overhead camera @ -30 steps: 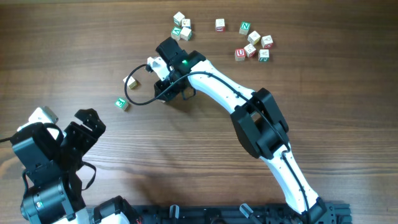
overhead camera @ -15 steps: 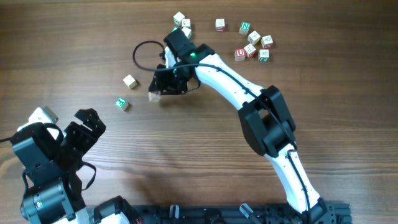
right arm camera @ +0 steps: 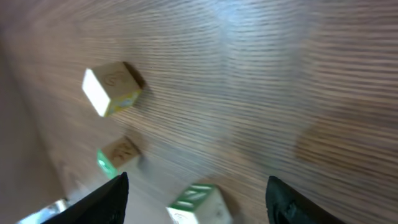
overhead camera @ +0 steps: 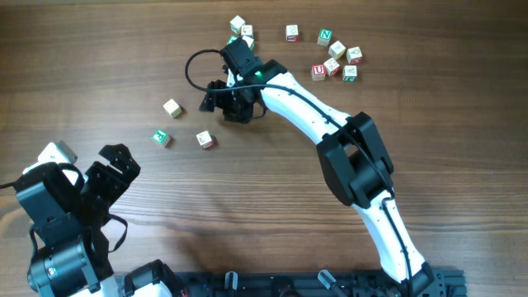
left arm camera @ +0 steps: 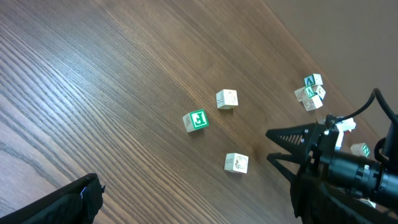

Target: Form a circle

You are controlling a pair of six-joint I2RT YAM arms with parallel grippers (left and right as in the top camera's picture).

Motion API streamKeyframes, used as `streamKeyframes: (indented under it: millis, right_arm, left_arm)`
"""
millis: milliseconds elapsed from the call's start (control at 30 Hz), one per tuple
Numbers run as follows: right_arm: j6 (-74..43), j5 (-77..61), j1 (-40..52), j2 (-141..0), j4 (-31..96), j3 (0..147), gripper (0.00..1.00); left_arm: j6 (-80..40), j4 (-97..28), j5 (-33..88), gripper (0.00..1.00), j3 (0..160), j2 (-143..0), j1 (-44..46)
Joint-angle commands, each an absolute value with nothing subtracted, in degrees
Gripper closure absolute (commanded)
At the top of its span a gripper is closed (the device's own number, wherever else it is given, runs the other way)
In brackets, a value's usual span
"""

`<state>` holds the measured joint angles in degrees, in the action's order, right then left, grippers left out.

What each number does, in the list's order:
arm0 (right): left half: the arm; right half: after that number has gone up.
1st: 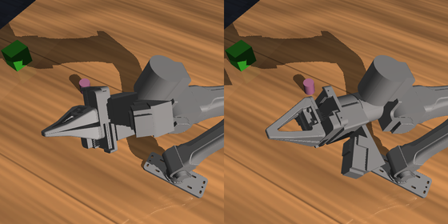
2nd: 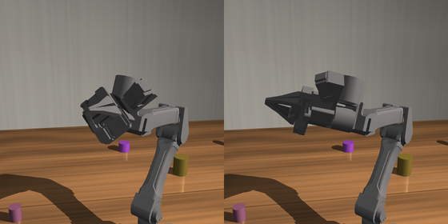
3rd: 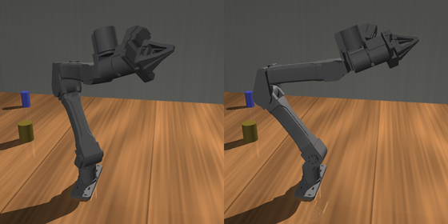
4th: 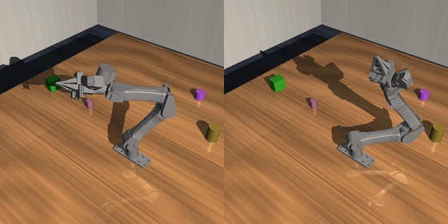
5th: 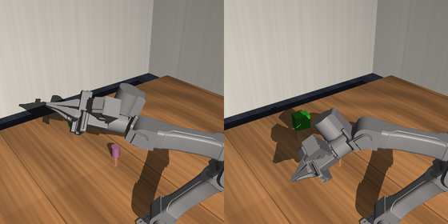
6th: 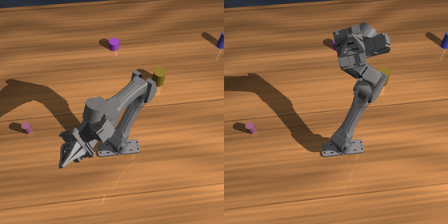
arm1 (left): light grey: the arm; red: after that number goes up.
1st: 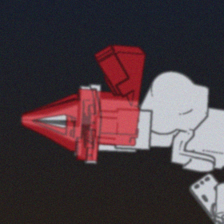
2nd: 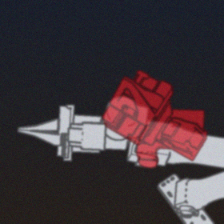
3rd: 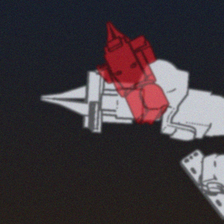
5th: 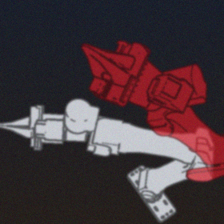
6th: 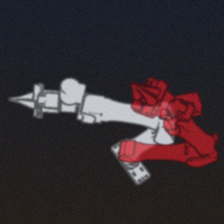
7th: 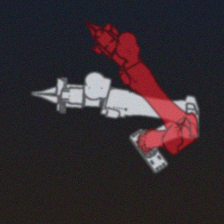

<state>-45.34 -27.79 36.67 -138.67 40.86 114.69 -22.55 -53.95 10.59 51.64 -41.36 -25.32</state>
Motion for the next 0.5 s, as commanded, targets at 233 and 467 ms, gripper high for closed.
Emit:
streamKeyframes:
  millis: [233, 467]
  right_arm:
    - [-42.2, 0.4, 26.6, -112.2, 71.2, 114.4, 0.29]
    - [-52.2, 12.7, 20.1, -101.1, 88.1, 114.4, 0.29]
  left_arm:
    - [-21.2, -53.8, 10.9, 0.0, 51.7, -41.4, -25.8]
    - [-21.2, -53.8, 10.9, 0.0, 51.7, -41.4, -25.8]
